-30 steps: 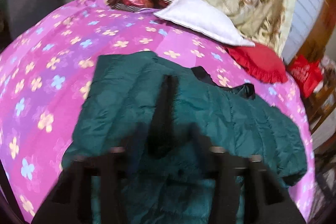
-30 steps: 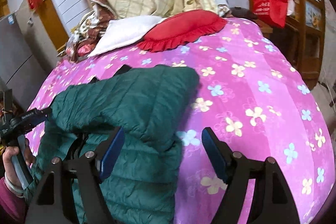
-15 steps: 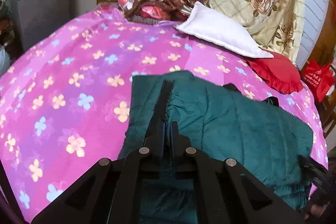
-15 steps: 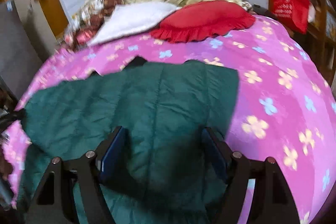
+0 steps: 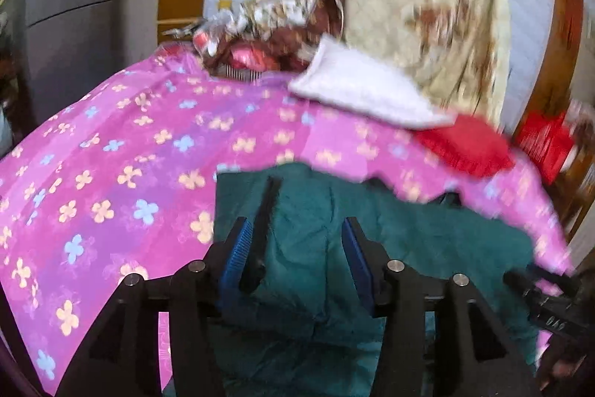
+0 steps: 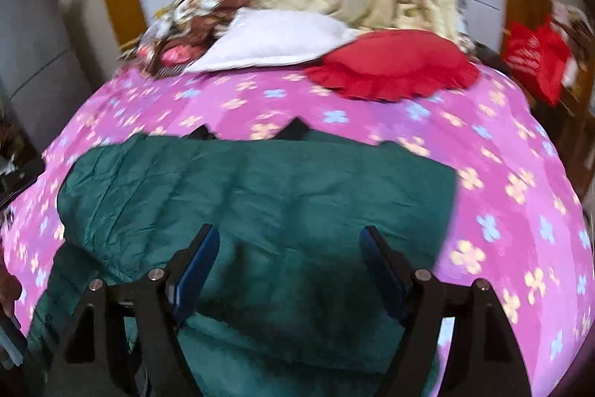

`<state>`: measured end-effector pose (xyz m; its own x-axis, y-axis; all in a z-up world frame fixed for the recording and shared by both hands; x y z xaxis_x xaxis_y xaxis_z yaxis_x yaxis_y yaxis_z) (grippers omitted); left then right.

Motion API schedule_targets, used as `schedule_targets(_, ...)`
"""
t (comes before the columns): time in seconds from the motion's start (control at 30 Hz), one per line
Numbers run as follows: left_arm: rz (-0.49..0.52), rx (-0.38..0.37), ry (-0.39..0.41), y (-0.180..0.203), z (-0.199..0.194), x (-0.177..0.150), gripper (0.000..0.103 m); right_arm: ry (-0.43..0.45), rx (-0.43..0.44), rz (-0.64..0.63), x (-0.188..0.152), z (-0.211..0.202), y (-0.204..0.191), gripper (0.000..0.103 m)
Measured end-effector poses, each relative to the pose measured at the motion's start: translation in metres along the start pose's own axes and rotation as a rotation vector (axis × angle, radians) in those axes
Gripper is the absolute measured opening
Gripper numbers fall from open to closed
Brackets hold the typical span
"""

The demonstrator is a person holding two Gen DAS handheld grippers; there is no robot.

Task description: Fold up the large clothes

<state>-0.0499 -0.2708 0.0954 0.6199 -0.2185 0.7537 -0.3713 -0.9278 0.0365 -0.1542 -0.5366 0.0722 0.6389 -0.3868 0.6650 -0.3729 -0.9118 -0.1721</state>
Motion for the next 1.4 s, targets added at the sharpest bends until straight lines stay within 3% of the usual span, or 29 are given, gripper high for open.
schedule_targets(0.1,0.061,0.086,-0.113,0.006,0.036,-0.012,0.032,-0.011,-0.016,-0.038,0.001,0.025,-0.014,0.081)
schedule_targets(0.17,0.038,0.051,-0.158,0.003,0.053,-0.021,0.032,-0.03,-0.045,-0.054,-0.002,0.042,-0.017,0.082)
schedule_targets(0.27,-0.014,0.03,-0.14,-0.003,0.057,-0.027,0.032,-0.043,-0.083,-0.067,-0.008,0.065,-0.016,0.087)
schedule_targets(0.4,0.026,0.056,-0.143,0.002,0.058,-0.029,0.032,-0.056,-0.098,-0.069,-0.005,0.065,-0.016,0.088)
schedule_targets(0.67,0.031,0.068,-0.133,0.005,0.061,-0.029,0.033,0.005,-0.073,-0.009,-0.021,-0.003,0.007,0.088)
schedule_targets(0.8,0.037,0.072,-0.132,0.007,0.063,-0.029,0.035,-0.068,-0.094,0.027,-0.032,0.024,0.029,0.088)
schedule_targets(0.97,0.034,0.068,-0.129,0.007,0.064,-0.029,0.036,-0.059,-0.129,0.008,-0.029,0.023,0.022,0.088)
schedule_targets(1.1,0.028,0.068,-0.123,0.007,0.067,-0.029,0.037,0.037,-0.111,0.013,-0.026,-0.006,0.014,0.088)
schedule_targets(1.23,0.029,0.06,-0.119,0.007,0.066,-0.03,0.039,-0.05,-0.142,0.018,-0.027,0.025,0.018,0.089)
schedule_targets(1.4,0.009,0.017,-0.123,-0.004,0.048,-0.028,0.039,-0.04,-0.154,0.01,-0.026,0.022,0.015,0.09)
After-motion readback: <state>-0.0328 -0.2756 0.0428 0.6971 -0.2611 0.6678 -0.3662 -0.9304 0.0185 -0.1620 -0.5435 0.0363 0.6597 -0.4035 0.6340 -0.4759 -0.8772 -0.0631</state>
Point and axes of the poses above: each gripper's, at about its wrist camera, not at the fingertips, and z roughly the way its jaws point, y to its right, x to its top, the point moved 2 cm from there along z, roughly the way its jaws point, and after that the axes turned 7 degrees about z, right-handed, at the moved point
